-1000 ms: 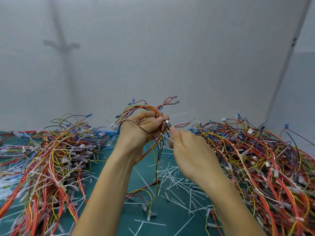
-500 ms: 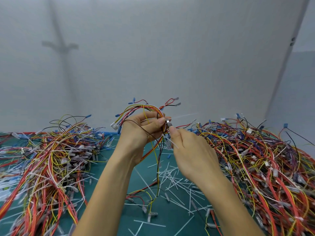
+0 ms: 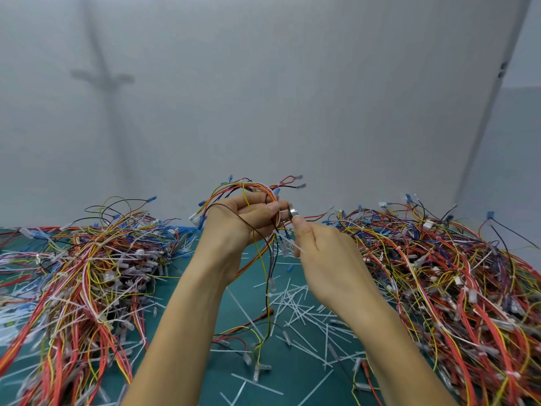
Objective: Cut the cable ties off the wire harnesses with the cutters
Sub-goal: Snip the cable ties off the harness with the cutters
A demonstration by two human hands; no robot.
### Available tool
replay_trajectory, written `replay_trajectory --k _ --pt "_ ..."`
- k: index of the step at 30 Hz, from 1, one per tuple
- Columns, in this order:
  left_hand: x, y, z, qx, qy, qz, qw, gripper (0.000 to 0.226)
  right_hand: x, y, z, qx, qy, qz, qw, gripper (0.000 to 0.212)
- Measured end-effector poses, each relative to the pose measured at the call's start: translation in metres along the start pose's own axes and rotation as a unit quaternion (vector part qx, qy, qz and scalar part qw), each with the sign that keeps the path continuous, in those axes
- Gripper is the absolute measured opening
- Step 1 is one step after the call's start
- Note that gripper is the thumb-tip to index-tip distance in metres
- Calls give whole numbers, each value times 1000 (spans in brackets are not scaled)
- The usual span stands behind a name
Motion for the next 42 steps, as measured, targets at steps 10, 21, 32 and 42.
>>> replay_trajectory --k 10,21,32,42 --pt "-4 -20 -1 9 -52 -45 998 32 -10 -15 -2 -64 63 -127 988 52" --pt "-1 -10 -1 57 -32 -53 996 47 -9 -13 -2 -111 43 -208 971 13" --pt "1 -2 -3 43 13 -41 998 62 -2 -27 0 -151 5 -191 970 10" --pt "1 3 -2 79 25 -79 993 75 -6 -23 -1 -142 37 -304 941 11"
Point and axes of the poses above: each hand's wrist, its own z-axis away from the middle knuckle, its own y-axis out of the palm, x = y × z, the point moved 5 cm from there along -z, towards the middle knuckle, and after that the axes turned 9 degrees about -y, right-handed, at the moved point
